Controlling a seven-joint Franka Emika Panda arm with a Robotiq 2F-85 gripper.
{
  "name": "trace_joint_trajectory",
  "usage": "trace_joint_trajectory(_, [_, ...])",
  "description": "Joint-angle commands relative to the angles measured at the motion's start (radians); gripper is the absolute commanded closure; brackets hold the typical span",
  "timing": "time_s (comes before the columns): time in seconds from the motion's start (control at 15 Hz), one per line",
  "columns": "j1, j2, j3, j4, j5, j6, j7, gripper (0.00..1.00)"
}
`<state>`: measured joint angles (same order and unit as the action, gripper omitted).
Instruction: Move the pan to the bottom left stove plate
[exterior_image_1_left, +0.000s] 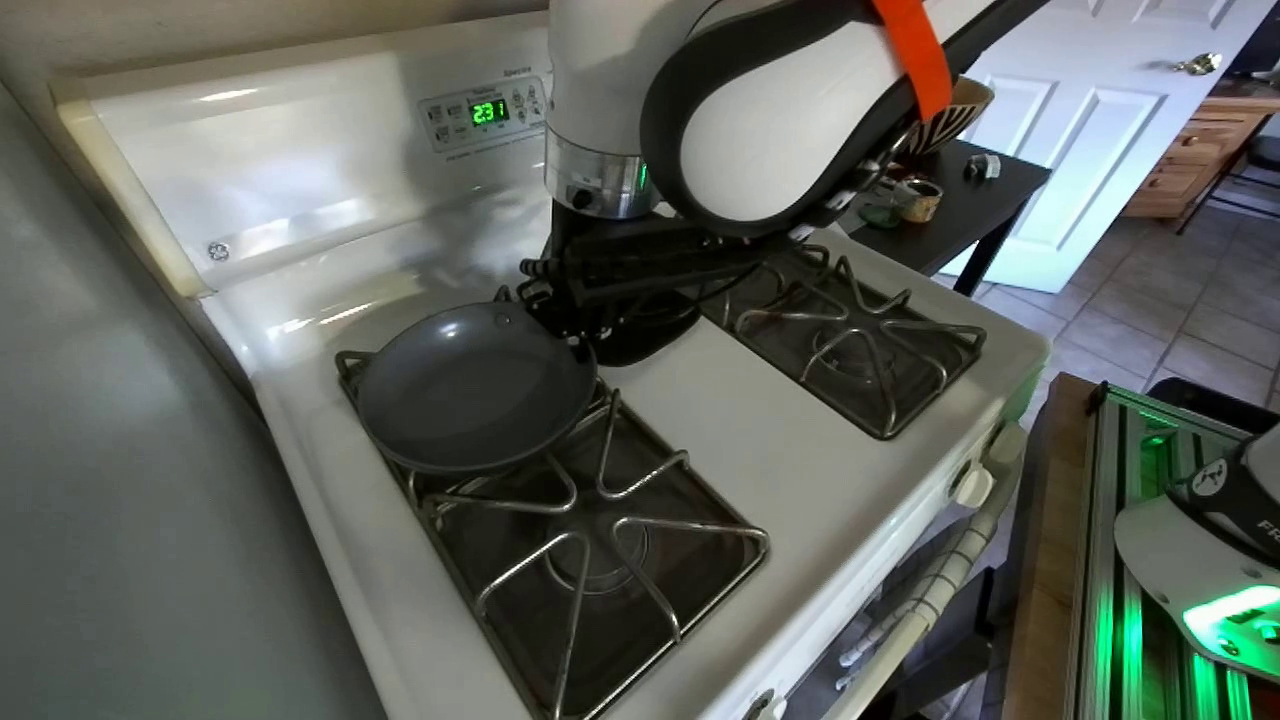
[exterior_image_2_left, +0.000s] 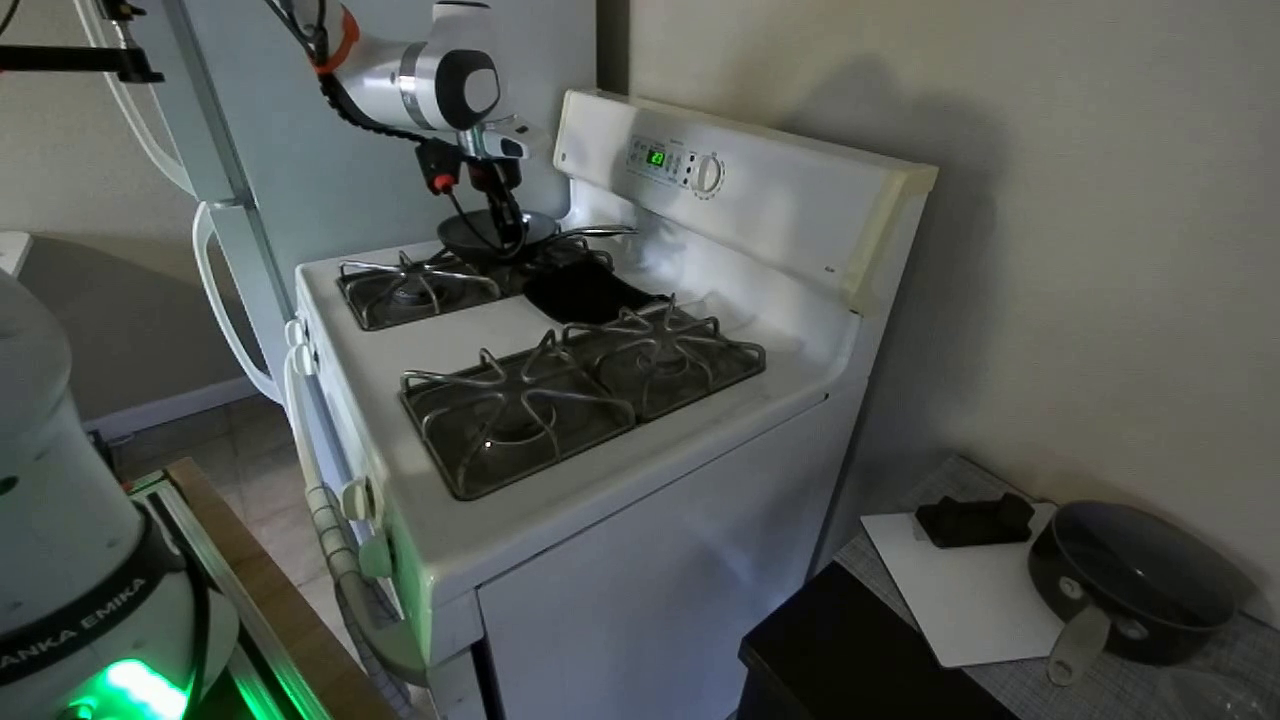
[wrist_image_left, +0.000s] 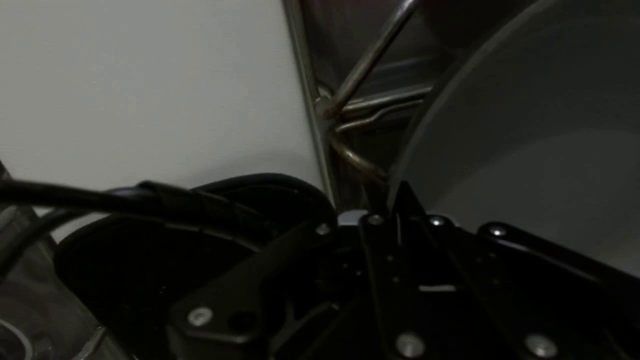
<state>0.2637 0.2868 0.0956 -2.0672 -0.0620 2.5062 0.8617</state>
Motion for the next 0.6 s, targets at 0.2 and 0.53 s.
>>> trace_joint_trajectory(0.2, [0.012, -0.078, 0.005, -0.127, 0.000, 0.025, 0.009, 1.00])
trace_joint_trajectory(0.53, [0.010, -0.120, 0.024, -0.184, 0.006, 0.029, -0.004, 1.00])
